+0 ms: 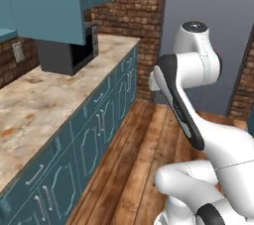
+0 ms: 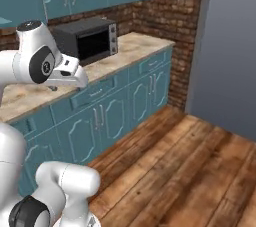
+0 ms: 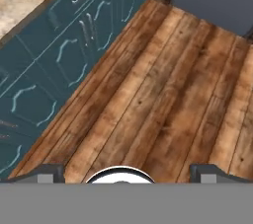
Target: Move the mustard and shaker from the cabinet to the dining counter.
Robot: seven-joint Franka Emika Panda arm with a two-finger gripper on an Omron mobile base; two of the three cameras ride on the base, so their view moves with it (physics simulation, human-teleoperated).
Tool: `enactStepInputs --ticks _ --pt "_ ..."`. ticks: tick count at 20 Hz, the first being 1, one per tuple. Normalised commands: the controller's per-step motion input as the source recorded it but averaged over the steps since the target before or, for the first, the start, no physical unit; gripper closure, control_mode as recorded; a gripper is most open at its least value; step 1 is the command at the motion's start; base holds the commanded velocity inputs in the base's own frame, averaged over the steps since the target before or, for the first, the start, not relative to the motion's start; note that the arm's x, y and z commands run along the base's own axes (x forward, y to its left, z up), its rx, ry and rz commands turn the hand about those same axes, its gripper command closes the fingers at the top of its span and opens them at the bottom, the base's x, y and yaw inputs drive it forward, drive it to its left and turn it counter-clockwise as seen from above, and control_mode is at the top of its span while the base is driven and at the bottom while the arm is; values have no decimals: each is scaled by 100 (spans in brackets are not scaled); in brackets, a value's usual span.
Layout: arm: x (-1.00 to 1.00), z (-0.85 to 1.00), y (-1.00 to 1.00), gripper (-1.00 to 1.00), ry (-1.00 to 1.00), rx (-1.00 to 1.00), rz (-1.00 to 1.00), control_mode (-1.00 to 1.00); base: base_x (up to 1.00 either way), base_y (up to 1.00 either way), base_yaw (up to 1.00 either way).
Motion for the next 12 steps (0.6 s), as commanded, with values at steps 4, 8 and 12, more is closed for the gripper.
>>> enactStepInputs --ticks 4,8,12 --pt "0 0 0 -100 0 0 0 100 0 -1 81" --pt "0 0 0 -100 0 0 0 100 0 -1 80" --pt "0 0 0 -100 0 0 0 100 7 -6 75"
